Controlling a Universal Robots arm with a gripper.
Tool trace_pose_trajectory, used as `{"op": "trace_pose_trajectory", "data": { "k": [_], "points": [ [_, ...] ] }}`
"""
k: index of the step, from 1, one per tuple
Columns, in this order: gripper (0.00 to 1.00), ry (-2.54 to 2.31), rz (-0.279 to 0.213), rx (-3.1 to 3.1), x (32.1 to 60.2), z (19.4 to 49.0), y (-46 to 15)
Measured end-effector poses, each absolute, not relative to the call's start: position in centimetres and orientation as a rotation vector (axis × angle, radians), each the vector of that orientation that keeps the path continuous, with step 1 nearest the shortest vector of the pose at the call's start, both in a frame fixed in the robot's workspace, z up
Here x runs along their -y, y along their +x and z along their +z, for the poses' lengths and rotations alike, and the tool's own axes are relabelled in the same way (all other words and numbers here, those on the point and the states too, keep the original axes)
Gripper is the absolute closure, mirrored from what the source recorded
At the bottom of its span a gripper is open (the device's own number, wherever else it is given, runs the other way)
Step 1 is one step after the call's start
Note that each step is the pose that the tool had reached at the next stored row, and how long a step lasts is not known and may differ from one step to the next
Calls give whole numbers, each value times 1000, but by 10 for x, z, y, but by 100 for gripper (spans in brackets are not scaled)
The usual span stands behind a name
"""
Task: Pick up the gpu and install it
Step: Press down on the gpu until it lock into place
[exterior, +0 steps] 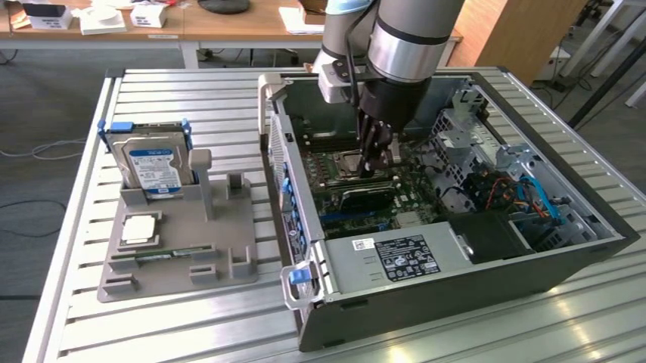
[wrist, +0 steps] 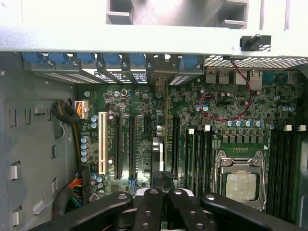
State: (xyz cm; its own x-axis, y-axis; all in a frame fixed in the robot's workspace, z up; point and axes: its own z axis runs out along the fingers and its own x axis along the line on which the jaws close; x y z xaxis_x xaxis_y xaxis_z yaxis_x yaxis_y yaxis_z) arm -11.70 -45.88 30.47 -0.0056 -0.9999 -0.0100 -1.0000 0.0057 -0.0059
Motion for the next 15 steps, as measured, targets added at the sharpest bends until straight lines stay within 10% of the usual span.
{"op": "trace_pose_trajectory", "data": {
  "k": [15],
  "points": [
    [89, -2207, 4, -2220, 458, 300, -141]
  ]
}}
